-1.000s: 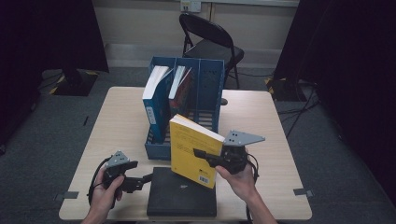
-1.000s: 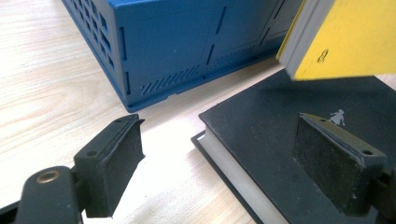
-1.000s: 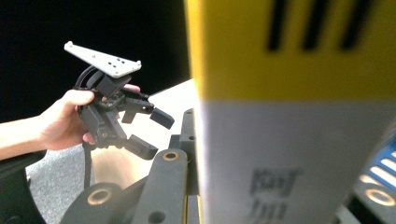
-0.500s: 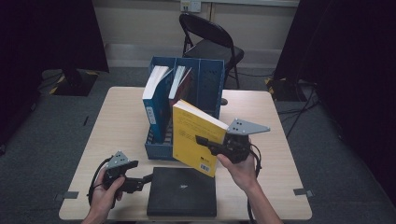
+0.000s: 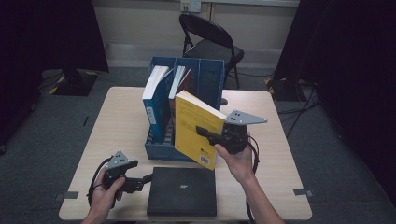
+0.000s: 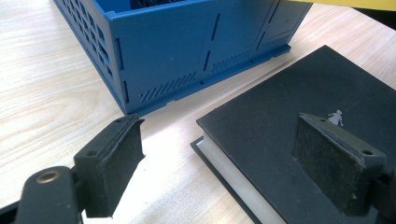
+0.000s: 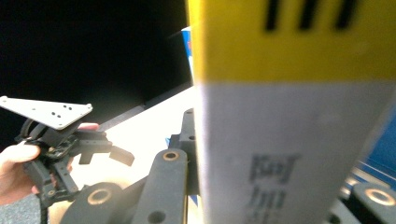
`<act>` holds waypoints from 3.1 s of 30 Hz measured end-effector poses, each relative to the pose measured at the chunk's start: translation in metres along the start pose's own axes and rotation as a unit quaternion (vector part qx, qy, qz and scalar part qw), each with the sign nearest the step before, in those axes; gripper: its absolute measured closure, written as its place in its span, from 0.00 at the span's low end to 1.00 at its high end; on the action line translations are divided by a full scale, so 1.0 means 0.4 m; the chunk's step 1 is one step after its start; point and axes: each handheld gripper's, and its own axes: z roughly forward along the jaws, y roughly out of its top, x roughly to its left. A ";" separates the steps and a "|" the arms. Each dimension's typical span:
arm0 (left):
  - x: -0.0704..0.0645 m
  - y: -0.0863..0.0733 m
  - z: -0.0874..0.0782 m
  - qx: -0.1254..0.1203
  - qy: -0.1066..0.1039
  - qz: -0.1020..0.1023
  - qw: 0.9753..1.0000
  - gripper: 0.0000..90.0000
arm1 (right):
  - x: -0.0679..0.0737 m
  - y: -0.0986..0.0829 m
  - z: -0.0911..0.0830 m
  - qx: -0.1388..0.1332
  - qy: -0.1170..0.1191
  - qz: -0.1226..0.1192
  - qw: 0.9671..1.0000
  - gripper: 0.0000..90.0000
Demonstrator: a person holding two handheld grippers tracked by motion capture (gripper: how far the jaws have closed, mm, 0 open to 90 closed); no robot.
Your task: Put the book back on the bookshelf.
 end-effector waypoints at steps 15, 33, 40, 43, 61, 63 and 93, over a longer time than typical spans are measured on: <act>0.002 -0.002 0.000 -0.002 0.005 -0.003 1.000 0.18 | -0.035 0.031 0.040 0.005 -0.048 0.014 0.999 0.84; -0.005 -0.001 0.003 -0.001 0.004 0.001 1.000 0.18 | -0.034 0.073 0.106 0.009 -0.104 0.012 0.994 0.84; -0.003 -0.001 0.000 -0.002 0.004 -0.002 1.000 0.18 | -0.040 0.079 0.140 0.013 -0.130 0.023 0.991 0.84; -0.003 -0.001 0.001 -0.002 0.005 -0.002 1.000 0.18 | -0.040 0.081 0.154 0.007 -0.143 0.037 0.989 0.84; -0.003 0.000 0.002 -0.003 0.005 -0.002 1.000 0.18 | -0.040 0.090 0.210 0.002 -0.185 0.043 0.982 0.84; -0.002 0.000 0.002 -0.003 0.004 -0.002 1.000 0.18 | -0.042 0.091 0.218 0.002 -0.194 0.044 0.980 0.84; -0.004 -0.001 0.000 -0.003 0.000 0.002 1.000 0.19 | -0.076 0.094 0.347 -0.003 -0.289 0.089 0.953 0.84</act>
